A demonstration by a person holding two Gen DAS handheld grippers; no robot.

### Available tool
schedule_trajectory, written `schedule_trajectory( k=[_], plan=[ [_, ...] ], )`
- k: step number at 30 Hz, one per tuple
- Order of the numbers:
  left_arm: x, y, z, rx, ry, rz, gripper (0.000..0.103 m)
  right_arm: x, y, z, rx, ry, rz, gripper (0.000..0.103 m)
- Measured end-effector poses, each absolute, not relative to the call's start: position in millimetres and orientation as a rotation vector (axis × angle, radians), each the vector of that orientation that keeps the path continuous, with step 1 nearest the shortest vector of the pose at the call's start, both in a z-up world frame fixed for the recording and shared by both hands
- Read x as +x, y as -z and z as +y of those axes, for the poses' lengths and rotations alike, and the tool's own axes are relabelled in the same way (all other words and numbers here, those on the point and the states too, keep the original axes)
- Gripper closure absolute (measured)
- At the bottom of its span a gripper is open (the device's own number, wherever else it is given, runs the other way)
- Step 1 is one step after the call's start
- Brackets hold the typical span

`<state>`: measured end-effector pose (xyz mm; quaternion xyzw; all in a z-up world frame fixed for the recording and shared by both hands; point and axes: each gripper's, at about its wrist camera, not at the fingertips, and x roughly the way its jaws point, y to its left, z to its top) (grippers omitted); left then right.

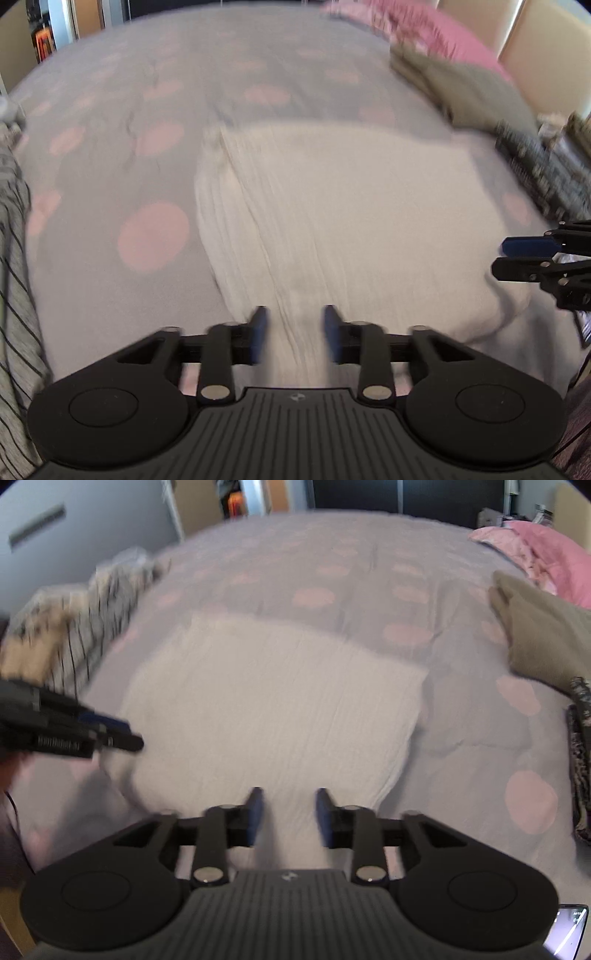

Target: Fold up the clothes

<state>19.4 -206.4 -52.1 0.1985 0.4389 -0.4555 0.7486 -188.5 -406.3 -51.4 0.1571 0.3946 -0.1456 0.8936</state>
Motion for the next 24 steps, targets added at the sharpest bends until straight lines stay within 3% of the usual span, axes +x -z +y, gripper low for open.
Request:
schedule_trajectory(
  k=[4,9,20,24],
  plan=[
    [44,44,-194,0.302,0.953,0.934,0.037,-195,40,-440,0.486,0.350,0.768,0.044],
    [84,69,-189,0.062,0.968,1.115,0.034,-195,58,-471,0.704,0.372,0.747,0.030],
    [104,106,-206,-0.029,1.036,1.172,0.033,-168,115,-494,0.920,0.336,0.829,0.028],
    [109,117,-218,-0.037,1.050,1.188,0.029,-155,129,-498,0.964,0.303,0.836,0.020]
  ],
)
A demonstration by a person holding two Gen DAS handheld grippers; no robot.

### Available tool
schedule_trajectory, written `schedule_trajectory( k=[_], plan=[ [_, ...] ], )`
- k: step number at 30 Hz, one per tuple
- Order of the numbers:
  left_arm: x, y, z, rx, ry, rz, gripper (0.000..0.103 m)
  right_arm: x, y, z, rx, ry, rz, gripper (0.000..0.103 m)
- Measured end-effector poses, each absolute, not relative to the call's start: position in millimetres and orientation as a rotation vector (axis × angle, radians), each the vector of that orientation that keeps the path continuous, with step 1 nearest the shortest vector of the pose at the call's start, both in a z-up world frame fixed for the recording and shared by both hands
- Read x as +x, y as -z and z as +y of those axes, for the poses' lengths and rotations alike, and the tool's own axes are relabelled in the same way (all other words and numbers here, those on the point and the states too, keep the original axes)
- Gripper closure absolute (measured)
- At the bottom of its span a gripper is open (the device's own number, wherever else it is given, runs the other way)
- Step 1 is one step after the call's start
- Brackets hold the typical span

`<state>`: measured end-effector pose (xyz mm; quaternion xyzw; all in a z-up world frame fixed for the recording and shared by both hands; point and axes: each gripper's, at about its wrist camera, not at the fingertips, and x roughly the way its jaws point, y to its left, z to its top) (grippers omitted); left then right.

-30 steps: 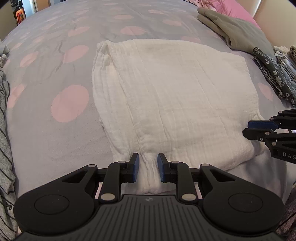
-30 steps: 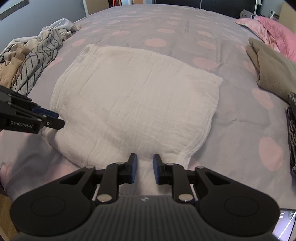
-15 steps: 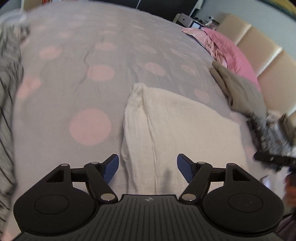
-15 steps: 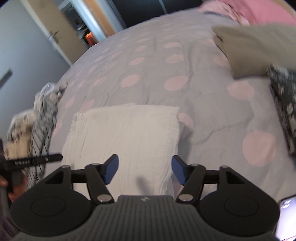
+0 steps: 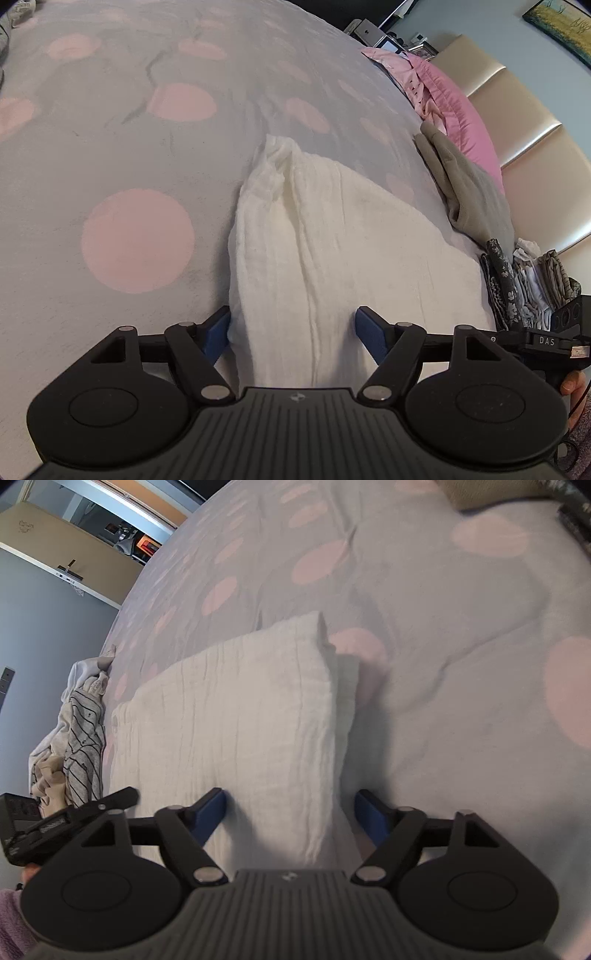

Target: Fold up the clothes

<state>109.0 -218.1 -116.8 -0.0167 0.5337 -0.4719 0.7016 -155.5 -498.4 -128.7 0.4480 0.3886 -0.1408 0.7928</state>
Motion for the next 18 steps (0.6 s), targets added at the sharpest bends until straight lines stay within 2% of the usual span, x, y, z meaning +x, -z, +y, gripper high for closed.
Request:
schedule_trajectory(
  k=[7,10,13,15,16,18],
  plan=[
    [114,124,-240,-0.030,1.062,1.195,0.026,-126,132,-498,0.921,0.281,0.847,0.022],
    [113,125,-250,-0.007,1.069,1.192,0.027,-114,131,-496,0.885,0.287,0.854,0.032],
    [108,124,-257,0.039,1.068,1.171,0.037,-108,131,-497,0.877,0.285,0.861,0.043],
    [104,122,-261,0.062,1.061,1.159,0.053,-106,128,-496,0.863,0.283,0.862,0.059],
    [103,121,-261,0.064,1.061,1.158,0.056,-105,127,-495,0.855,0.282,0.862,0.062],
    [103,118,-260,0.057,1.066,1.164,0.072,-102,124,-494,0.841,0.279,0.862,0.067]
  ],
)
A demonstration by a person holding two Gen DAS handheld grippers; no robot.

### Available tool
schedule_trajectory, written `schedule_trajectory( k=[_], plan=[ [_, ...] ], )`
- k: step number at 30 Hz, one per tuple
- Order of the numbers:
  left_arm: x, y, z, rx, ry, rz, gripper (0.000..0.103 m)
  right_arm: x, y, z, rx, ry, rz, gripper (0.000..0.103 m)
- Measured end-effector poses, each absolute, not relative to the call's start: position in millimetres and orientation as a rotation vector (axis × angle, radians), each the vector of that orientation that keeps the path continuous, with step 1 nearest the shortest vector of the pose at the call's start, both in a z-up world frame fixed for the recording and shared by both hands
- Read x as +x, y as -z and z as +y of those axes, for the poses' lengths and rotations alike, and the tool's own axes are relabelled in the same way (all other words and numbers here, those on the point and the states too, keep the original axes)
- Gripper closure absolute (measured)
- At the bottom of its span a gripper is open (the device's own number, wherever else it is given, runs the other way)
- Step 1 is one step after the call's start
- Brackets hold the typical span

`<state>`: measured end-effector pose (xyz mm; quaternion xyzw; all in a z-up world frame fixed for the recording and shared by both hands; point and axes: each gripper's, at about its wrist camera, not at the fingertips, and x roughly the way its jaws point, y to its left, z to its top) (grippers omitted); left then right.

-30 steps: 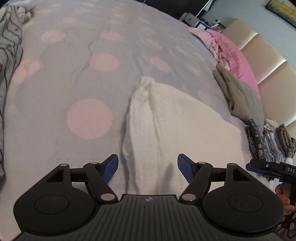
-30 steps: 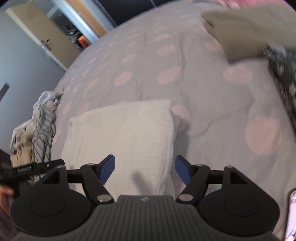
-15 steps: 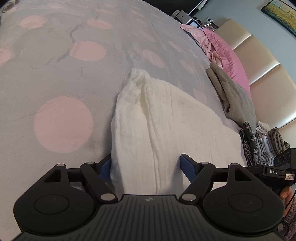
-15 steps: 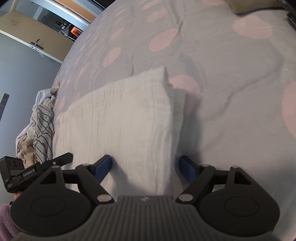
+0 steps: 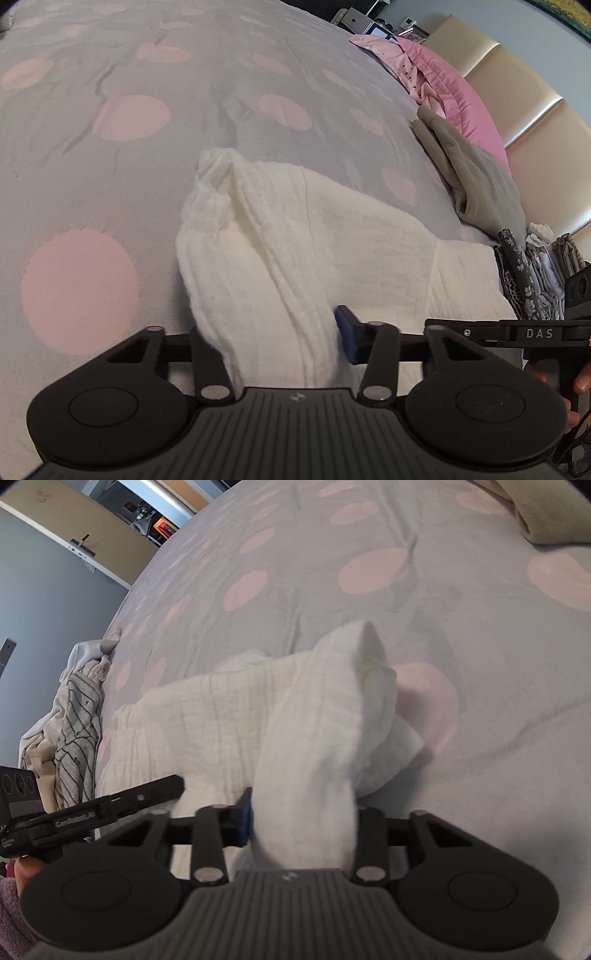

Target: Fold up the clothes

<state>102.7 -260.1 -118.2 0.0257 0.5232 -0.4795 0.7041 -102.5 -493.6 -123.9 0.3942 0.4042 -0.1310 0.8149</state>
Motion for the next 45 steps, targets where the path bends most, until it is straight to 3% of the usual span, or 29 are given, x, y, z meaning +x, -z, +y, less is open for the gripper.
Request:
schedule_trajectory(
  k=[8,27,45],
  plan=[
    [90,100,-260,0.108,1.056,1.117,0.082,-105,106,-483,0.798,0.299,0.824,0.074],
    [21,12,-280,0.164,1.149,0.971,0.083,-179,22,-491,0.724,0.326,0.672,0.074],
    [-105,-37,-455,0.098,1.426,0.940,0.083,-327,-64,-639,0.616,0.518,0.700,0.074]
  ],
)
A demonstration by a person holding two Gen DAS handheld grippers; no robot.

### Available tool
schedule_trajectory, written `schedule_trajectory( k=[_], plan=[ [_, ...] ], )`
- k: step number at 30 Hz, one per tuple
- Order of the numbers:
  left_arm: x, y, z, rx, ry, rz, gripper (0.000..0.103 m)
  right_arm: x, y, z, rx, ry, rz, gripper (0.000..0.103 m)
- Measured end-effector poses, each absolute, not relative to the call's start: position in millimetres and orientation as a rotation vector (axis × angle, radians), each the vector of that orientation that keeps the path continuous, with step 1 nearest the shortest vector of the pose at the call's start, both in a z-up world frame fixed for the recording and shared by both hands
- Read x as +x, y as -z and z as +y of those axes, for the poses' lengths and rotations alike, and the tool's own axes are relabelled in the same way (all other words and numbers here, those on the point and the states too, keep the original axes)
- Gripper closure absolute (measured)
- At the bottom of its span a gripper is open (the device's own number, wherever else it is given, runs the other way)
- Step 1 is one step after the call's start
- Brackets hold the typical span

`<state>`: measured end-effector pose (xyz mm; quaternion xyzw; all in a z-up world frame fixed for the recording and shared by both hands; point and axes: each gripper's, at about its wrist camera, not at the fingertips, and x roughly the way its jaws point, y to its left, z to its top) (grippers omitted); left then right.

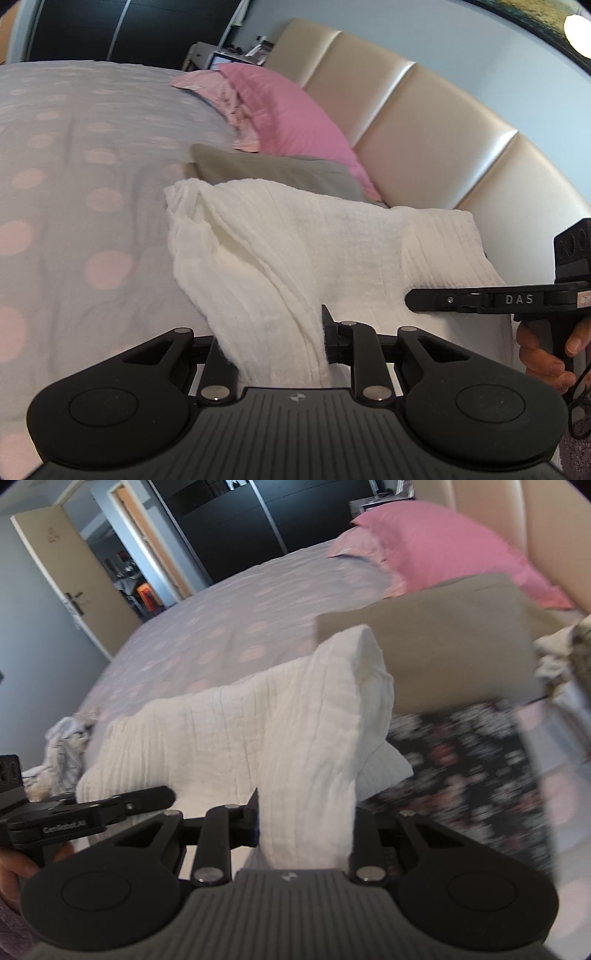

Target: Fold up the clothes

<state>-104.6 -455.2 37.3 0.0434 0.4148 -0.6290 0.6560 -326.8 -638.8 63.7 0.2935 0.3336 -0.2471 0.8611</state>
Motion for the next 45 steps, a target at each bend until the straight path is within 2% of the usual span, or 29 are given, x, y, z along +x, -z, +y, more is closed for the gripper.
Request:
schedule_trajectory(
  k=[6,16,25,29,34,36,38,41,43,44,45],
  plan=[
    [-133,-17,-513,0.070,1.461,0.988,0.083,-359,-66,-692,0.587,0.569,0.754,0.073],
    [-153,15,-578,0.119,1.494,1.025,0.083,-383,-36,-765,0.600,0.583,0.814,0.072],
    [-155,55,-625,0.213,1.479,1.058,0.083,-378,29,-809,0.680,0.602,0.832,0.068],
    [-157,75,-635,0.262,1.456,1.083,0.083,-381,56,-821,0.724,0.645,0.840,0.060],
    [-159,81,-631,0.330,1.464,1.037,0.077,-381,69,-816,0.707,0.728,0.838,0.047],
    [-156,74,-627,0.335,1.463,1.017,0.067,-383,63,-814,0.668,0.803,0.829,0.045],
    [-153,62,-618,0.342,1.446,0.967,0.063,-387,53,-810,0.619,0.887,0.817,0.043],
    [-152,44,-600,0.381,1.432,0.880,0.063,-393,32,-800,0.537,0.991,0.786,0.046],
    [-152,31,-588,0.404,1.408,0.817,0.065,-396,20,-792,0.514,0.995,0.760,0.060],
    [-152,25,-583,0.403,1.392,0.781,0.071,-397,17,-788,0.507,0.984,0.751,0.067],
    [-153,18,-579,0.397,1.381,0.745,0.071,-397,14,-785,0.499,0.972,0.743,0.068]
  ],
)
